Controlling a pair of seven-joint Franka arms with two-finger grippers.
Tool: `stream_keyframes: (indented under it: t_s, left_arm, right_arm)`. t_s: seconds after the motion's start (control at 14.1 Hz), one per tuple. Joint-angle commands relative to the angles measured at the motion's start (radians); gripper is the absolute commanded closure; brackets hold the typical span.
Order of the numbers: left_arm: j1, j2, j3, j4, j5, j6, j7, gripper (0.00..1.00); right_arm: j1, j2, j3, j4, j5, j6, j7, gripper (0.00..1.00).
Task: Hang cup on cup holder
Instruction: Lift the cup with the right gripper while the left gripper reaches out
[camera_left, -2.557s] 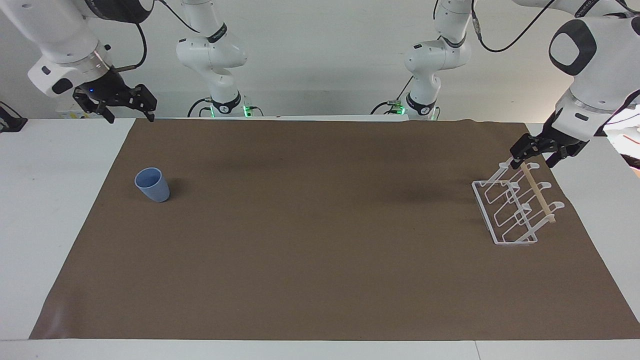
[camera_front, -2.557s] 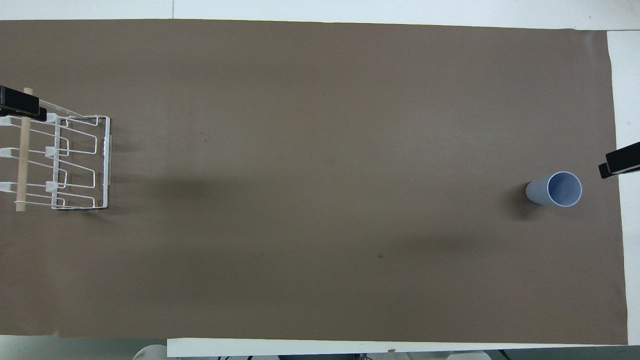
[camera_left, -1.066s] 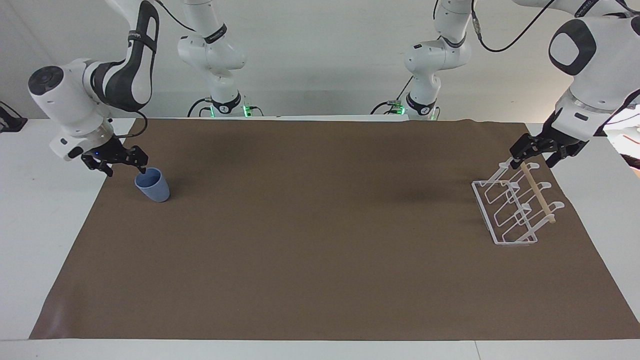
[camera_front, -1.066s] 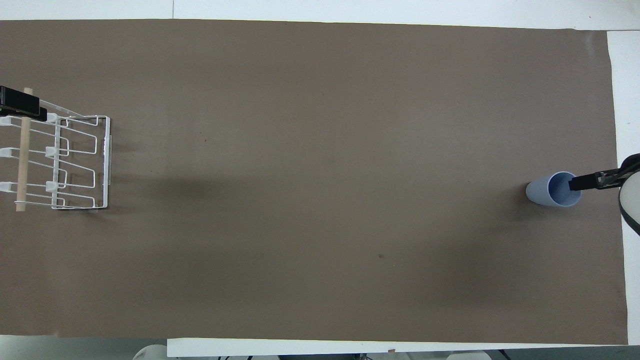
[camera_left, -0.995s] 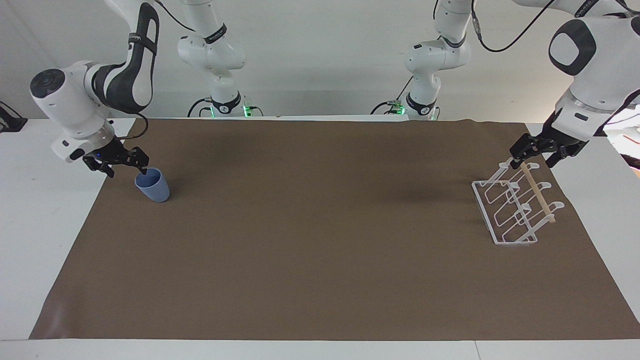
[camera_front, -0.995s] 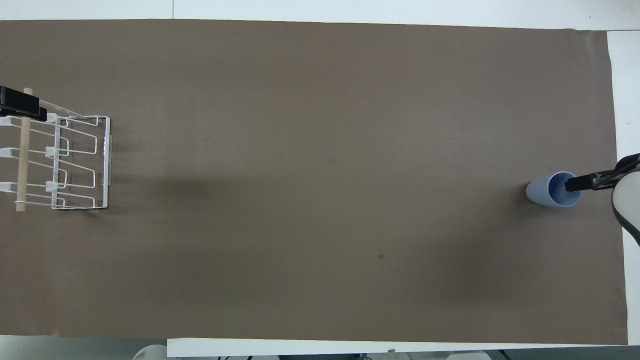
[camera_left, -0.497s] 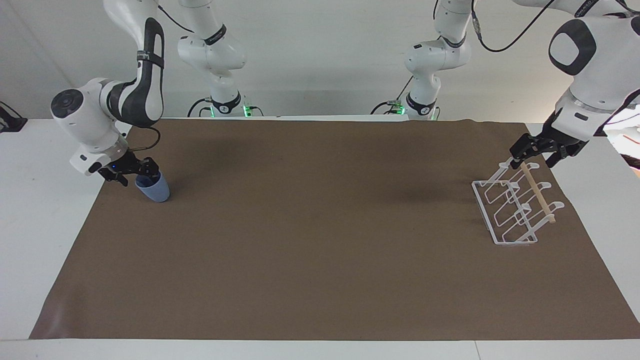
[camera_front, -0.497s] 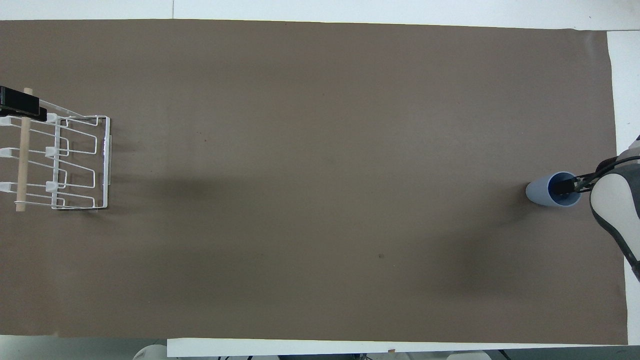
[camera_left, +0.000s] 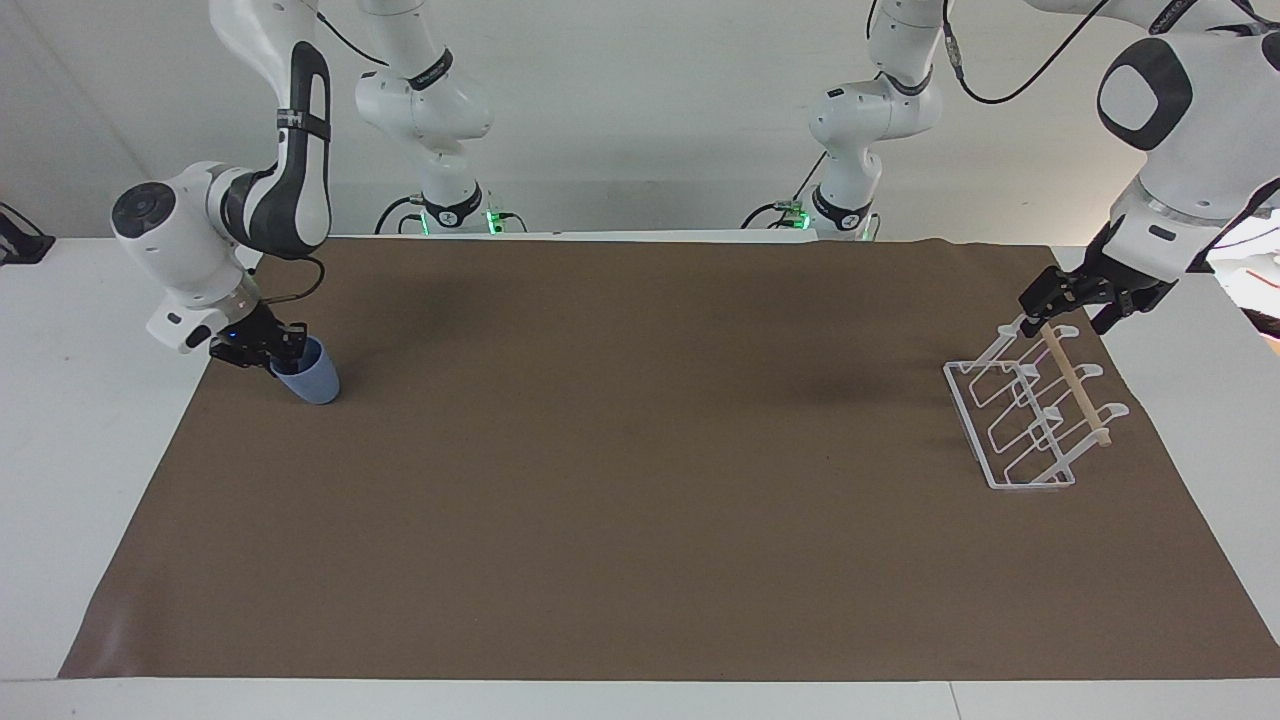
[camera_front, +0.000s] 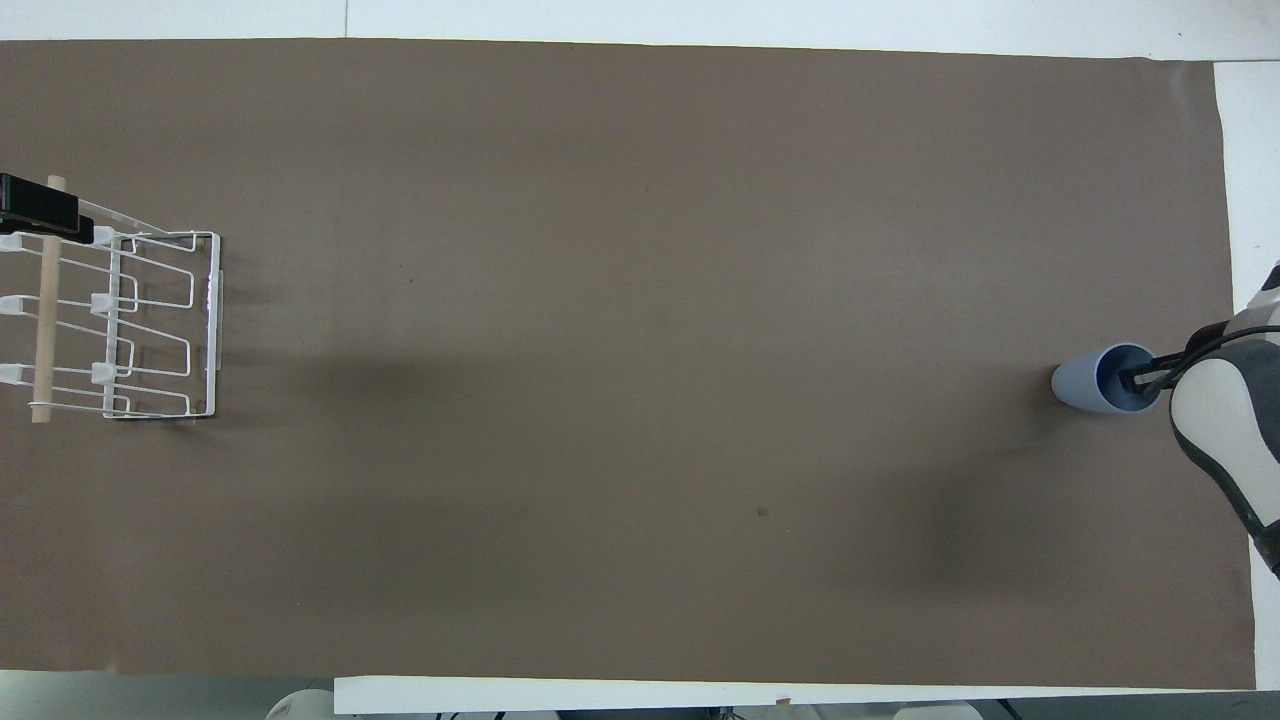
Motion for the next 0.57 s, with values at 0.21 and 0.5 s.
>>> stream_keyframes:
  t_s: [0.21, 0.5]
  left_arm:
    - [0.008, -0.044, -0.002, -0.032, 0.003, -0.025, 0.003, 0.0]
    - [0.029, -0.055, -0.002, -0.04, 0.003, -0.034, -0.052, 0.0]
  right_arm:
    - [0.037, 0.0, 0.015, 0.208, 0.106, -0.333, -0.049, 1.0]
    - [0.099, -0.004, 0.015, 0.358, 0.561, -0.614, 0.028, 1.0]
